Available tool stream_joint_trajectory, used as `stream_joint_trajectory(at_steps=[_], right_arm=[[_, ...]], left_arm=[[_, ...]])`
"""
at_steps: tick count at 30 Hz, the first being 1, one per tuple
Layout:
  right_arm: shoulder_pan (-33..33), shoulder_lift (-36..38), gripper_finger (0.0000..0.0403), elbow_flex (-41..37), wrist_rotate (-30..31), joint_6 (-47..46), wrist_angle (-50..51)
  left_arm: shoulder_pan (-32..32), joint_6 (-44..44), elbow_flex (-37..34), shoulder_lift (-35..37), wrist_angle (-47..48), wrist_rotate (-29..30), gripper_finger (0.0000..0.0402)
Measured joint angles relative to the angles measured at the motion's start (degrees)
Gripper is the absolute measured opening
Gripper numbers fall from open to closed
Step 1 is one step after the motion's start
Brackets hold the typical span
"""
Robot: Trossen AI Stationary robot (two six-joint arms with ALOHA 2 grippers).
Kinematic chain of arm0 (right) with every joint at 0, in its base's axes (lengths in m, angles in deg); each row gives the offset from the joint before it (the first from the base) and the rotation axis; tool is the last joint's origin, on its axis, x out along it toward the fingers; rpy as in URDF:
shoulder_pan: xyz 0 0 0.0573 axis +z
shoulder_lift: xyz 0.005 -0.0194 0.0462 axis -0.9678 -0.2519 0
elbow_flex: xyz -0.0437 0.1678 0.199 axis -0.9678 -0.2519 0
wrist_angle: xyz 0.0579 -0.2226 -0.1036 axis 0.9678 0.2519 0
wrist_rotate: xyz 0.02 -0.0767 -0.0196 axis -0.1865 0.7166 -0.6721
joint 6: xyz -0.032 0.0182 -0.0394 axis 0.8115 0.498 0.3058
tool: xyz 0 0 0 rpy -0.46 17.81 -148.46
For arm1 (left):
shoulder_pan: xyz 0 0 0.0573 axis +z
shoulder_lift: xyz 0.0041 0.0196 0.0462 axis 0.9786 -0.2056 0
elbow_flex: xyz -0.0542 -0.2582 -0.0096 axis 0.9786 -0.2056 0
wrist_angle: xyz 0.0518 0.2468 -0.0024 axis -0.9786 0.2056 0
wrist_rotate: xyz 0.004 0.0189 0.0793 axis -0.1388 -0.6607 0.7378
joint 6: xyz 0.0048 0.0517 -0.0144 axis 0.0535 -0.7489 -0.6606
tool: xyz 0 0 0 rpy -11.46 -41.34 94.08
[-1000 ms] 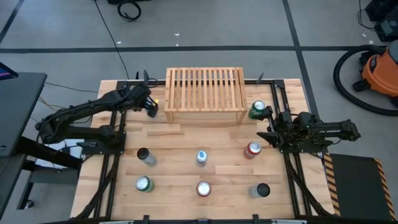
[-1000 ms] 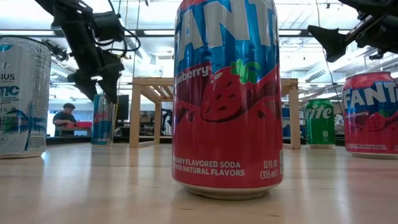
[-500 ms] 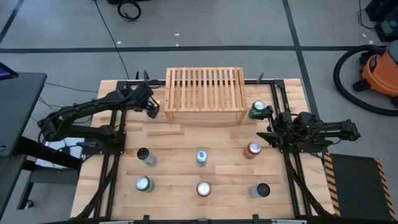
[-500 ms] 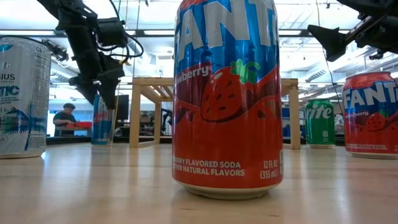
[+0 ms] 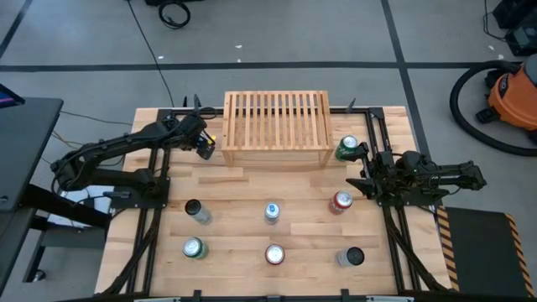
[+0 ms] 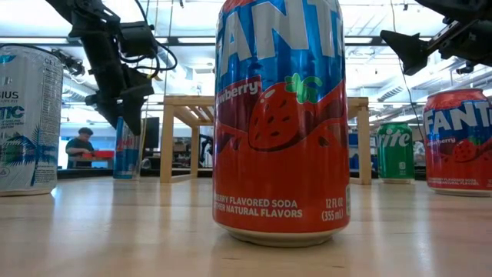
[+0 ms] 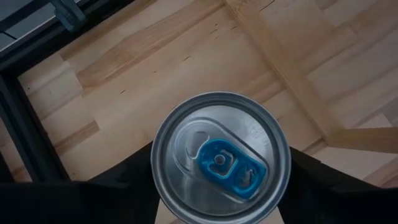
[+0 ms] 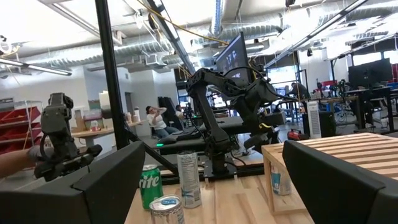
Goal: Place canned beverage on shelf
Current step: Put the top blue soda can on the shelf
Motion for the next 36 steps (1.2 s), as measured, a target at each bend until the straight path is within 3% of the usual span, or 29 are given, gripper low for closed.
stream_joint_trajectory(at_steps=[7,13,29,36], right_arm=[[0.0,0.0,0.0391,0.0,0.0,0.0,0.0],[0.0,0.0,0.0391,0.0,0.0,0.0,0.0],[0.0,0.0,0.0391,0.0,0.0,1.6,0.0],[0.0,0.0,0.0391,0.0,0.0,1.5,0.0]], left_arm=[[0.0,0.0,0.5,0.0,0.7,-1.5,0.0246],[0.0,-1.3,5.8,0.0,5.5,-1.8,0.0248],[0.0,4.7,34.8,-0.1,19.1,-1.6,0.0251],[0.1,3.5,46.1,-4.8,23.8,-1.0,0.0251]])
